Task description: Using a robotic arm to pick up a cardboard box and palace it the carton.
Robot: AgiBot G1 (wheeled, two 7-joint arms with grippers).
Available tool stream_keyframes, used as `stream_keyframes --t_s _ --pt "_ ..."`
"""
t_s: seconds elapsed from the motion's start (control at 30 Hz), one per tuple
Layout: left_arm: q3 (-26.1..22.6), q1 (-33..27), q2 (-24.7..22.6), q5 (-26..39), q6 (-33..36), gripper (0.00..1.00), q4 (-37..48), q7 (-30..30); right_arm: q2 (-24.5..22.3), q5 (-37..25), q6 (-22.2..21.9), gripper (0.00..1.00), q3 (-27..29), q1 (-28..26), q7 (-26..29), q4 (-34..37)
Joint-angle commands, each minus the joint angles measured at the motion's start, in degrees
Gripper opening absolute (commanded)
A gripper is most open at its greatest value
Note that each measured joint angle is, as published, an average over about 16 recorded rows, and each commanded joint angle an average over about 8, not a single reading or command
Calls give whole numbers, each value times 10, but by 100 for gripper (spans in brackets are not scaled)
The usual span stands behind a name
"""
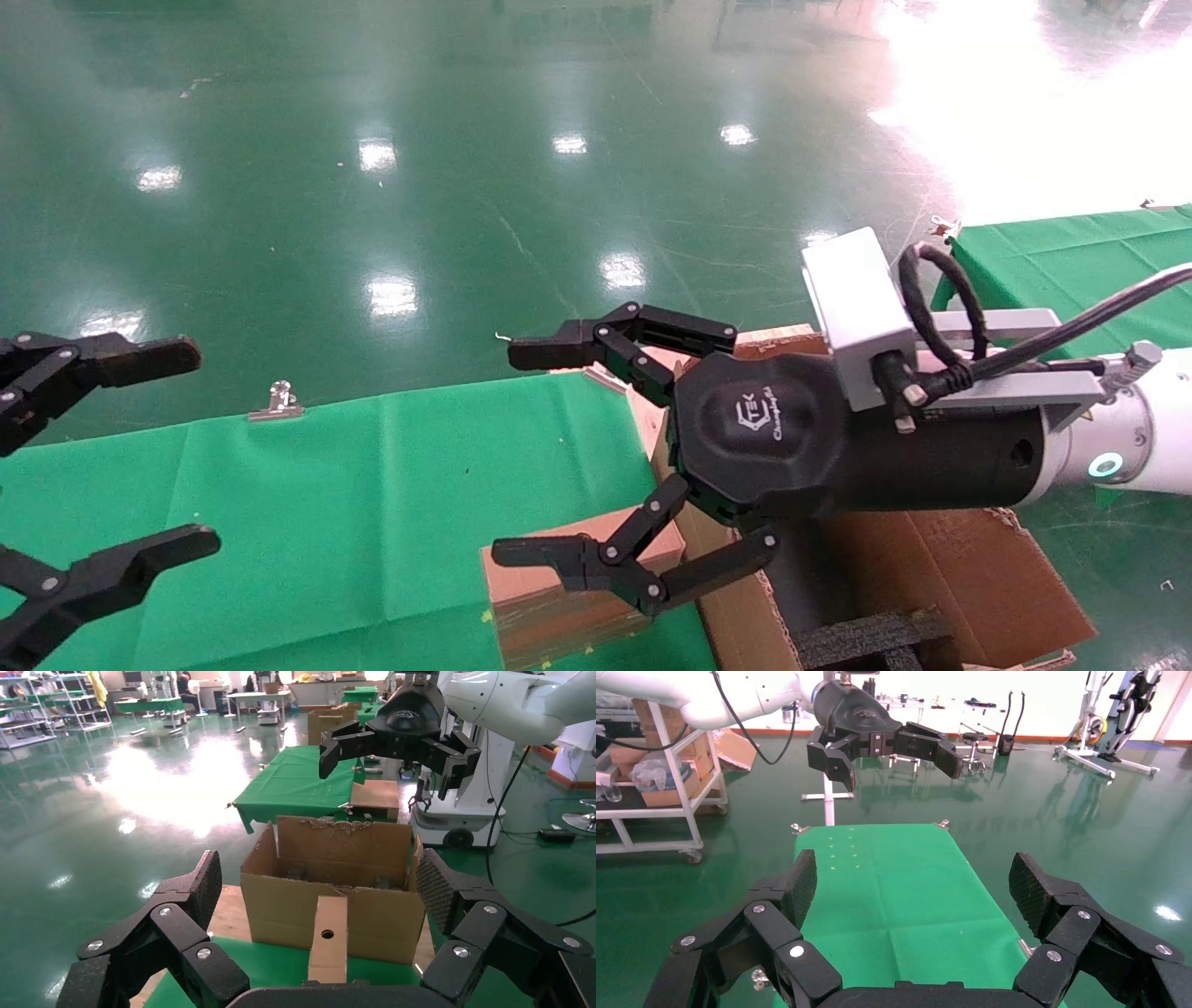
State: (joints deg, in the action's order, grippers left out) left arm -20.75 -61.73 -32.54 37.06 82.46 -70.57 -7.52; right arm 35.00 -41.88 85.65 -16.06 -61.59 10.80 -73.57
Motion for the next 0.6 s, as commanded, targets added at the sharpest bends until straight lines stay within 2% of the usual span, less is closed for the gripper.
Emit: stream_keyframes --t_s 0.03,0.43,0.47,0.6 --pt "0 0 0 0 0 100 0 0 0 0 0 100 0 0 0 0" --pt "0 0 0 0 0 98 0 0 0 0 0 100 0 0 0 0" --pt "0 0 0 0 0 90 0 0 0 0 0 100 0 0 0 0" --pt "0 0 0 0 0 40 0 0 0 0 0 100 0 0 0 0"
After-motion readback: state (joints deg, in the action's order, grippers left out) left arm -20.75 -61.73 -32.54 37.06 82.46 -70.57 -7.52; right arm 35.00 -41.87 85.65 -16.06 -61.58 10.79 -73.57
